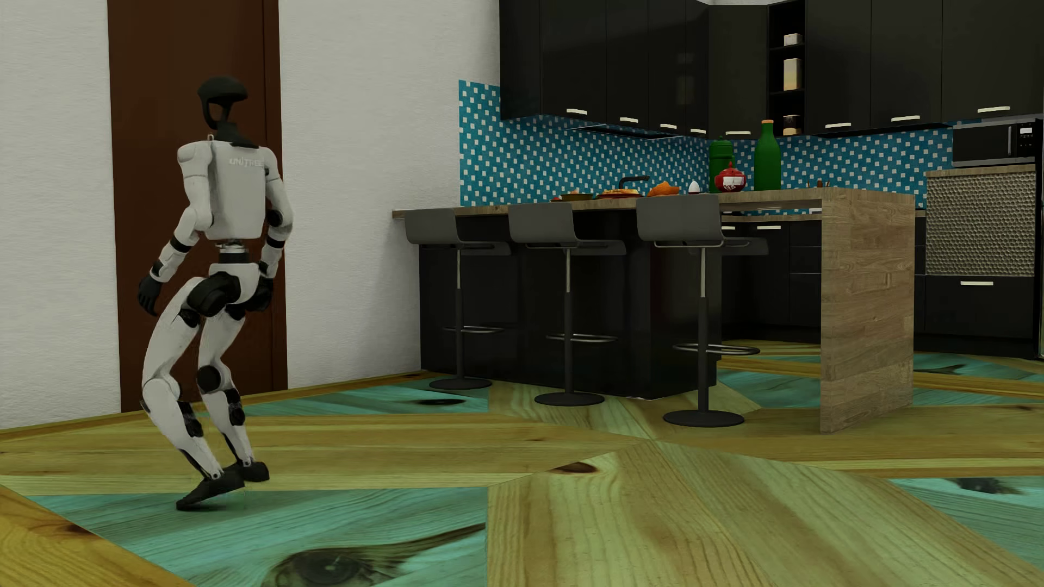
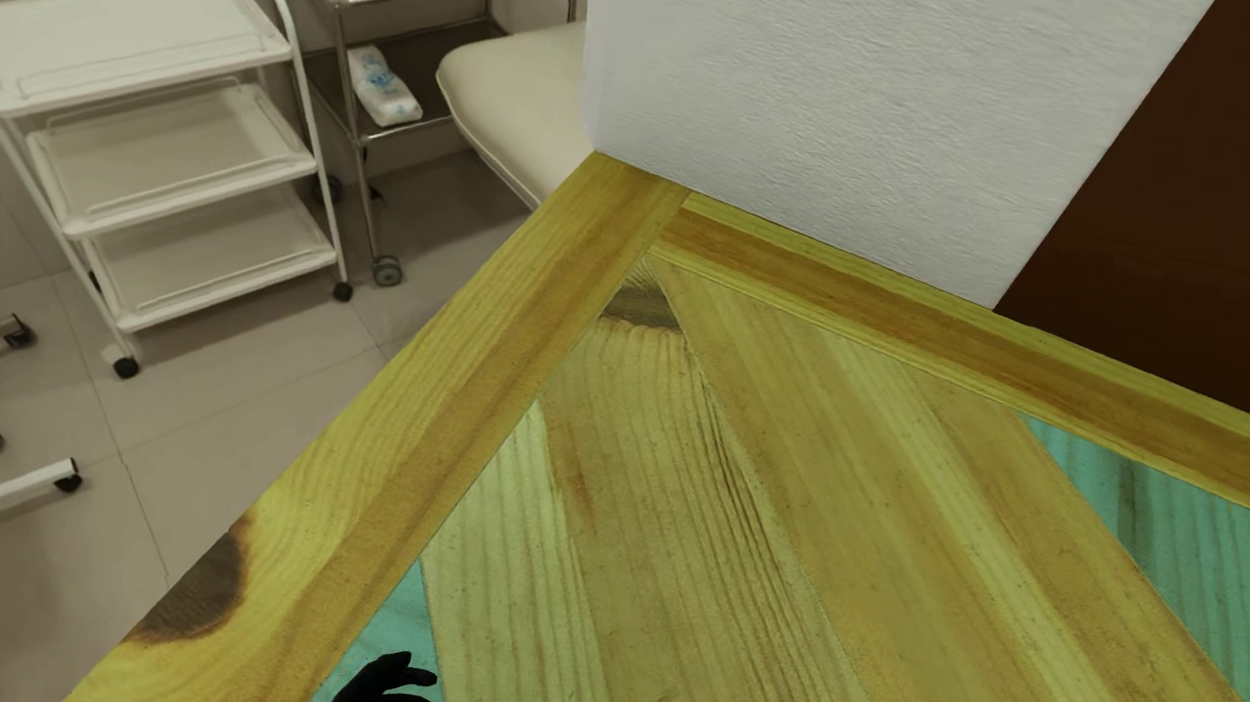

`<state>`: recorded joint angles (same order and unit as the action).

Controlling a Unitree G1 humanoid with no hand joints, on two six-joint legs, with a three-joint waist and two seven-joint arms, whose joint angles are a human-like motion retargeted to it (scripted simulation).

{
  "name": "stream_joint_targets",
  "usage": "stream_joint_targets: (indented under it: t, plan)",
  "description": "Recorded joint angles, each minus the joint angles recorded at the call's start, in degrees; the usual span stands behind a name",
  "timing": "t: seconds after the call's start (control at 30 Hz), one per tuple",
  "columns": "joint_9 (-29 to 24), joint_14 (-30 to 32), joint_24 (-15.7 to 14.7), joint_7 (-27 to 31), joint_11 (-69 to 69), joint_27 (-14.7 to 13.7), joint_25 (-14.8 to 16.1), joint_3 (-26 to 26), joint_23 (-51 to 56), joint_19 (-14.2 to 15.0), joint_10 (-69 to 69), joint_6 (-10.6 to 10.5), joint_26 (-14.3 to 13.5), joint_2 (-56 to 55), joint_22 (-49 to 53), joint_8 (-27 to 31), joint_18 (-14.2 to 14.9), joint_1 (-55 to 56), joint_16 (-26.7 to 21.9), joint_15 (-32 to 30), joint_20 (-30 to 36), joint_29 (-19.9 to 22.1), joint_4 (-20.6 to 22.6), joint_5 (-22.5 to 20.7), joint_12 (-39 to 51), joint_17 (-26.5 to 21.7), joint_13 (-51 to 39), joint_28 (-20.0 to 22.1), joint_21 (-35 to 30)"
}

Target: Turn around

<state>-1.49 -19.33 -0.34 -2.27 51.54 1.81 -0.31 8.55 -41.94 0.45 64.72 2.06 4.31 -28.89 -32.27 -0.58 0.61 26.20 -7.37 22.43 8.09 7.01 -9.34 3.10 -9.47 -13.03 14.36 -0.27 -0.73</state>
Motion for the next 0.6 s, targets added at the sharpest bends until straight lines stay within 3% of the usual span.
stream_joint_targets:
  t: [0.03,0.1,0.13,0.17,0.2,0.23,0.3,0.33,0.37,0.4,0.43,0.47,0.5,0.57,0.6]
  plan:
    - [0.4,2.2,-0.1,3.2,-1.9,-1.1,0.1,-0.6,0.9,0.7,1.1,-1.4,-2.1,0.1,-1.1,1.3,-2.5,3.1,-1.1,-1.2,-0.5,0.8,1.5,-1.4,-3.4,-1.0,0.6,-1.8,-0.6]
    - [0.3,-6.7,-1.4,5.9,-7.1,-1.5,1.8,-1.1,2.5,1.6,-8.1,-4.4,-4.6,1.2,-5.4,4.3,-4.1,5.2,-4.6,-4.5,-5.6,3.1,3.9,-3.6,-6.7,-0.4,-0.1,-5.5,-2.6]
    - [-0.1,-9.2,-2.3,6.5,-9.4,-1.5,2.8,-0.1,3.1,2.2,-15.3,-6.1,-4.3,2.0,-5.9,5.7,-3.3,3.7,-5.7,-5.9,-6.4,4.2,4.6,-4.5,-6.4,1.1,-0.5,-5.4,-2.6]
    - [-0.8,-3.7,-2.9,6.6,-10.5,-1.1,3.7,1.0,4.1,2.8,-20.3,-6.6,-3.7,2.5,-6.5,6.6,5.5,0.8,-6.0,-6.7,-6.0,5.1,5.0,-4.3,-4.8,4.0,-0.1,-4.2,-2.6]
    - [-0.8,2.1,-3.2,4.2,-7.9,-0.7,4.2,2.4,3.7,3.5,-22.9,-5.5,-2.9,1.5,-6.0,5.6,4.2,-0.7,-5.9,-5.0,-5.6,5.1,5.2,-2.2,-2.3,5.9,0.5,-2.5,-3.1]
    - [-0.7,1.3,-2.9,1.5,-5.5,0.4,4.1,3.5,4.2,4.4,-22.4,-4.1,-2.6,0.9,-4.3,3.3,4.1,-1.5,-5.6,-1.9,-5.2,3.8,4.4,-0.4,-1.1,4.8,0.5,-1.4,-3.1]
    - [0.3,-1.0,-0.6,-1.7,-4.9,1.4,1.7,3.7,3.1,3.5,-20.7,-2.1,-3.6,0.8,-2.5,1.9,4.6,-3.0,-3.1,-3.6,-4.6,-0.4,2.1,0.7,-0.2,1.6,1.4,-0.7,-1.8]
    - [0.4,-2.2,0.8,-2.2,-4.7,2.3,0.1,3.3,2.5,1.5,-19.4,-1.7,-4.4,1.1,-2.0,2.4,5.0,-3.4,-2.2,-3.5,-3.3,-1.8,0.7,-0.8,-0.1,0.8,0.6,-0.5,-1.1]
    - [0.4,-3.6,1.4,-1.5,-4.2,2.8,-1.0,2.7,1.7,1.4,-17.8,-1.5,-4.9,0.7,-2.5,3.3,4.3,-3.3,-1.0,-3.5,-2.0,-2.4,0.1,-2.2,0.4,1.0,-0.6,0.0,-0.8]
    - [0.1,-5.2,1.2,1.2,-4.4,2.5,-1.4,2.4,1.8,1.4,-15.7,-1.8,-5.0,0.5,-3.1,4.1,-1.1,-2.7,-1.2,-4.0,-0.5,-2.1,0.8,-3.5,1.2,1.3,-1.0,0.4,-1.8]
    - [0.1,-5.2,0.4,2.1,-6.3,2.6,-1.0,3.5,4.5,1.6,-17.3,-2.1,-5.3,1.2,-4.0,4.8,0.7,-3.9,-2.0,-5.1,-3.4,-1.0,1.1,-4.3,0.1,1.8,-0.2,0.7,-2.8]
    - [0.9,-4.0,-0.4,1.6,-8.4,1.9,-0.3,4.4,5.0,1.8,-20.4,-2.0,-5.4,1.6,-4.7,5.2,5.7,-5.4,-2.4,-6.3,-4.8,0.6,1.2,-4.3,-1.2,3.4,0.5,1.5,-3.0]
    - [0.9,-3.6,-1.3,-0.2,-9.6,1.9,0.7,4.8,5.5,1.9,-22.1,-1.4,-4.8,2.0,-2.0,4.2,5.5,-7.0,-2.0,-7.3,-4.9,2.0,1.0,-2.8,-2.4,4.7,0.8,2.6,-1.9]
    - [1.6,-5.1,-2.6,-4.0,-6.3,2.7,2.2,5.1,6.2,2.4,-21.4,-0.6,-5.0,0.0,-2.0,0.9,5.5,-8.2,-1.7,-3.2,-4.4,2.8,0.0,0.9,-2.9,3.4,-0.7,2.8,-2.4]
    - [1.3,-7.0,-2.8,-4.3,-4.9,2.1,2.0,2.9,3.8,3.0,-18.5,-0.3,-4.9,-1.1,-1.8,0.3,5.9,-8.1,-2.6,-6.0,-3.3,2.5,-0.6,1.7,-2.1,2.8,-2.0,1.9,-1.2]
